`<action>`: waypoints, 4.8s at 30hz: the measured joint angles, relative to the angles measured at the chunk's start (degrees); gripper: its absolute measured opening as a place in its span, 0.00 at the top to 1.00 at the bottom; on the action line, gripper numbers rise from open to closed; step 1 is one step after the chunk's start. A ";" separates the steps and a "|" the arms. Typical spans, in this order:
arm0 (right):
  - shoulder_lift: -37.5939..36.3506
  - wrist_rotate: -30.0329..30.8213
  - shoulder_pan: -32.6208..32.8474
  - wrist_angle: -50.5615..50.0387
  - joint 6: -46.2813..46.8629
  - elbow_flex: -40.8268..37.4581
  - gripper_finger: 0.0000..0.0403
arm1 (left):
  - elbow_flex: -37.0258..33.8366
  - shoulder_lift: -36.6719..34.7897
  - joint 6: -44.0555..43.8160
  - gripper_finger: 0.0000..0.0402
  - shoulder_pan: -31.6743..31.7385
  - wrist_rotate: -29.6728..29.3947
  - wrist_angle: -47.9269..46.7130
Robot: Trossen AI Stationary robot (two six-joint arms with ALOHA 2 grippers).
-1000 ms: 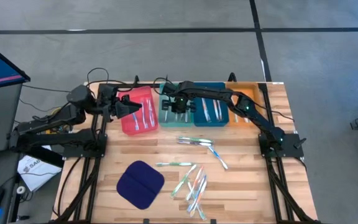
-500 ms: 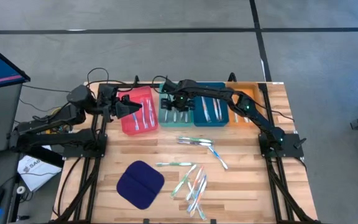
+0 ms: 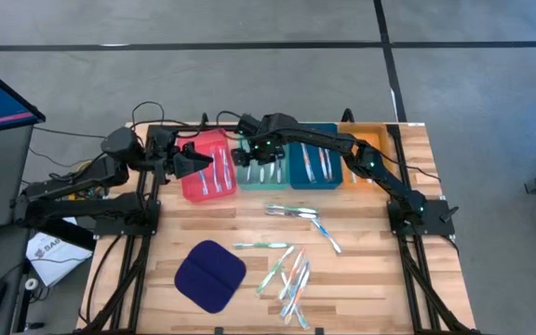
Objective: Pick & Place Toothbrushes
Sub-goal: Put the green toothbrush into the orange bin
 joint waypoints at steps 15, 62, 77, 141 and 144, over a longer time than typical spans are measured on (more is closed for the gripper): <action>-16.30 2.86 9.08 2.25 -22.45 -0.58 0.34 | 0.04 1.25 0.99 0.62 -0.02 1.91 0.17; -56.59 12.85 28.47 27.83 -31.77 -48.32 0.34 | 1.76 30.36 -3.00 0.62 -11.76 -18.89 27.88; -72.49 13.17 29.15 48.32 -21.78 -71.90 0.34 | 30.50 39.61 30.37 0.62 -24.64 -18.44 -27.55; -37.24 -0.68 28.55 46.49 -36.82 -69.51 0.34 | -0.33 20.20 -7.21 0.62 -41.88 -45.44 -6.65; -34.44 -0.70 28.62 45.16 -35.33 -66.77 0.34 | -0.34 20.13 -5.06 0.62 -41.88 -46.11 -6.36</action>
